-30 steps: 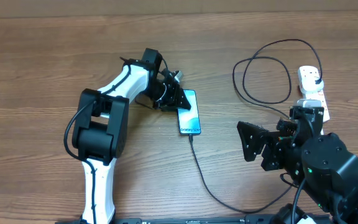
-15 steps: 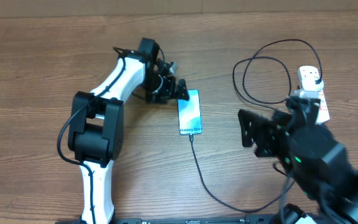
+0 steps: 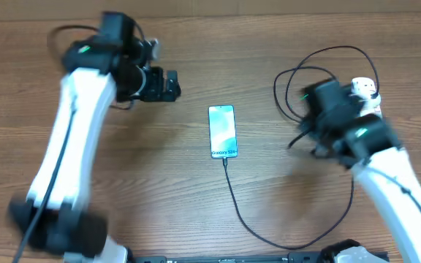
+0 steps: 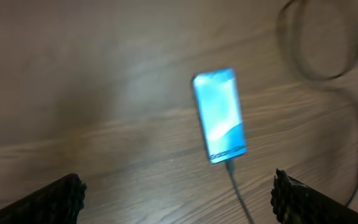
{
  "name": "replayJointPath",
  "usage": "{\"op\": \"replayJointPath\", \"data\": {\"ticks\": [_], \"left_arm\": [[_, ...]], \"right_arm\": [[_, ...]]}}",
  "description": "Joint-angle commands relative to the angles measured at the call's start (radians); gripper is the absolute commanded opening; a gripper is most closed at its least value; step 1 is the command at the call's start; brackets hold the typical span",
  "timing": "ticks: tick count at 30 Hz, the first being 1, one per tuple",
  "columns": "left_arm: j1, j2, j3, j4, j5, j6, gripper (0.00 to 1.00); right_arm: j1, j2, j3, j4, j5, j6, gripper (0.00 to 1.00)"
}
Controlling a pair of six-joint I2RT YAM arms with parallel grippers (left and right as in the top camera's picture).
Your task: Plug charger to phone and switch on socket
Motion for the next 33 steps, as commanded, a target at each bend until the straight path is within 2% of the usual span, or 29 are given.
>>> {"op": "replayJointPath", "data": {"ticks": [1, 5, 8, 12, 15, 21, 33], "left_arm": [[-0.005, -0.192, -0.036, 0.003, -0.069, 0.027, 1.00], [-0.005, -0.386, -0.184, 0.066, -0.087, 0.024, 1.00], [-0.005, -0.528, -0.327, 0.120, -0.116, -0.017, 1.00], [-0.005, -0.674, -0.477, 0.134, -0.301, -0.090, 1.00], [-0.005, -0.734, -0.551, 0.114, -0.425, -0.090, 1.00], [-0.005, -0.728, -0.571, 0.019, -0.431, -0.090, 1.00], [-0.007, -0.731, -0.572, 0.020, -0.431, -0.090, 1.00]], "right_arm": [[-0.231, 0.008, 0.004, 0.063, -0.066, -0.087, 0.04], [-0.451, 0.066, 0.004, 0.169, -0.249, -0.187, 0.04], [-0.573, 0.144, 0.015, 0.209, -0.333, -0.188, 0.04], [-0.673, 0.297, 0.104, 0.199, -0.392, -0.216, 0.04], [-0.703, 0.424, 0.215, 0.157, -0.391, -0.242, 0.04], [-0.704, 0.632, 0.415, 0.080, -0.391, -0.286, 0.04], [-0.703, 0.782, 0.449, 0.100, -0.391, -0.286, 0.04]]}}
